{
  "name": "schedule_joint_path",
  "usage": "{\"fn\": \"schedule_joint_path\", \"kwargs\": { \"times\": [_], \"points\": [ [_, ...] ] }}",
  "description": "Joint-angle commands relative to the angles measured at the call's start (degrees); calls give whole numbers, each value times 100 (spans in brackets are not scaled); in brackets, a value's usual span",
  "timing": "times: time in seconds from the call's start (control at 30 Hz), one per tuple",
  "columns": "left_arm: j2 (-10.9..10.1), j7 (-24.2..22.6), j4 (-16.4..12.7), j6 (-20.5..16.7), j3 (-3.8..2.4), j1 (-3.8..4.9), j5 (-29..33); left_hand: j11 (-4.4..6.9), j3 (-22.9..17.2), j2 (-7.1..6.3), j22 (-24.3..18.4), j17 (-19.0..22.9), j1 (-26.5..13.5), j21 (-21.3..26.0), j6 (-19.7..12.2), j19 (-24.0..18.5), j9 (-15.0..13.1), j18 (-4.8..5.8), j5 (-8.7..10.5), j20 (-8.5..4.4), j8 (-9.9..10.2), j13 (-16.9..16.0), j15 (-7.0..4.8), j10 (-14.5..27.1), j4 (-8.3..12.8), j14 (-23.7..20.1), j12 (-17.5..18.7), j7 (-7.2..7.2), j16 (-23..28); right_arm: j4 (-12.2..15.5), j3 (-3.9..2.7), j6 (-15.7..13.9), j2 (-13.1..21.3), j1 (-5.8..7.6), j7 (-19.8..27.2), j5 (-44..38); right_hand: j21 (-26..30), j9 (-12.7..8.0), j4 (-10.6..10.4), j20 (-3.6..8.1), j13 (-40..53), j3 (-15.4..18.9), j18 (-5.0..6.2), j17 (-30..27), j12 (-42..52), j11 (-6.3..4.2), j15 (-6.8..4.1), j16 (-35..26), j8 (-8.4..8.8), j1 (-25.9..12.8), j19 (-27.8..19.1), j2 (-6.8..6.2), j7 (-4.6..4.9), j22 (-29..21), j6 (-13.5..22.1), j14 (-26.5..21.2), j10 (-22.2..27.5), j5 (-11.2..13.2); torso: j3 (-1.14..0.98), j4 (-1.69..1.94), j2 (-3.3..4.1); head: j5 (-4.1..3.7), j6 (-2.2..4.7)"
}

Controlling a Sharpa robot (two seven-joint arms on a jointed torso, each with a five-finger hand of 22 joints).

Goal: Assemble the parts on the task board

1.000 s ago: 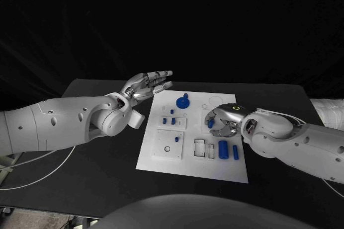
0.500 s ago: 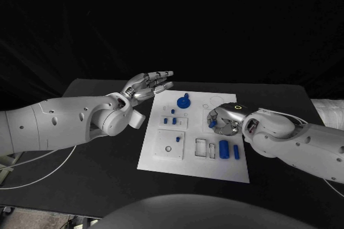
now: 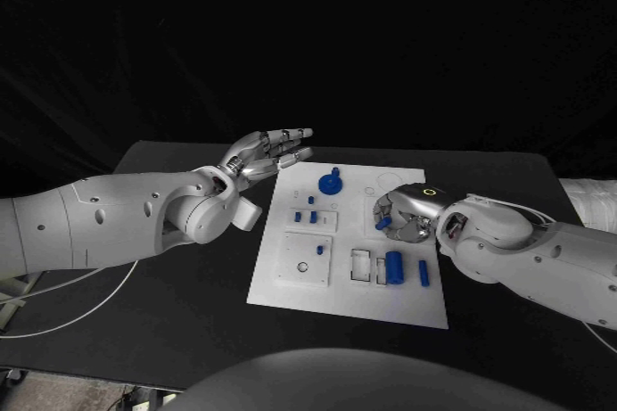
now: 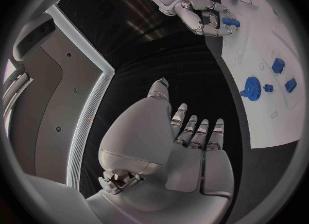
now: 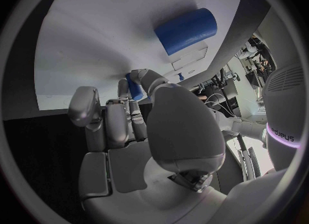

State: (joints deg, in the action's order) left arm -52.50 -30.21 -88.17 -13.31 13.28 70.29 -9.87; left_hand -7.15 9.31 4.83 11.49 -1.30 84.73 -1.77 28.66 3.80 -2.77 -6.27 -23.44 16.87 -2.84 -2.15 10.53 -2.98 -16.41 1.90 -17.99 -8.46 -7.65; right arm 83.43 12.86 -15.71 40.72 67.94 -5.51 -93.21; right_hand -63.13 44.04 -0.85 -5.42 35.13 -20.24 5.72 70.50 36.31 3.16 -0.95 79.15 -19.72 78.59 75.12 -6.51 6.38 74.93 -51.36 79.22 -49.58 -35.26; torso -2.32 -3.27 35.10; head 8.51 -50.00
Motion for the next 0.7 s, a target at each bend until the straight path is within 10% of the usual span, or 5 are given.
{"fn": "schedule_joint_path", "kwargs": {
  "times": [0.03, 0.33, 0.7],
  "points": [
    [19, -6, -4, 117, -4, 0, -26, -5, 16, 15, 7, -8, 70, -23, 47, 25, -9, 42, -32, 4, -21, -8, 49, -4, 4, 4, -28, -12, -31, 29, -4, 15, 4, 30, -3, 5, -22, 49, 21, 25, -7, 18, -8, 4, 0, -9, -15, 33, -31, -12, 18, 34, 1, 769, -66, 7, -41, 46, 0, -3, 2, 4, 0],
    [16, 46, -8, 132, -4, -1, -30, -14, 19, 21, 17, -10, 105, -27, 61, 33, -10, 53, -47, 6, -22, -11, 53, -14, 9, 8, -50, -15, -44, 173, -5, 286, 62, 176, -110, 86, 17, 89, 11, 27, -25, 16, 2, -50, -37, -7, -19, 0, -44, -33, -10, 28, -4, 756, -65, -23, -34, 149, -1, 0, 3, 9, 0],
    [33, 74, 13, 152, -4, -2, -31, -19, 22, 24, 24, -11, 118, -29, 57, 38, -10, 59, -51, 7, -21, -12, 56, -21, 8, 11, -60, -16, -50, 966, -5, 679, 416, 787, -393, 517, 62, 104, 7, 23, -42, 5, 9, -103, -71, -1, -9, -34, -30, -39, -39, 27, 3, 742, -34, -55, -23, 215, 2, -4, -5, 31, 0]
  ]
}}
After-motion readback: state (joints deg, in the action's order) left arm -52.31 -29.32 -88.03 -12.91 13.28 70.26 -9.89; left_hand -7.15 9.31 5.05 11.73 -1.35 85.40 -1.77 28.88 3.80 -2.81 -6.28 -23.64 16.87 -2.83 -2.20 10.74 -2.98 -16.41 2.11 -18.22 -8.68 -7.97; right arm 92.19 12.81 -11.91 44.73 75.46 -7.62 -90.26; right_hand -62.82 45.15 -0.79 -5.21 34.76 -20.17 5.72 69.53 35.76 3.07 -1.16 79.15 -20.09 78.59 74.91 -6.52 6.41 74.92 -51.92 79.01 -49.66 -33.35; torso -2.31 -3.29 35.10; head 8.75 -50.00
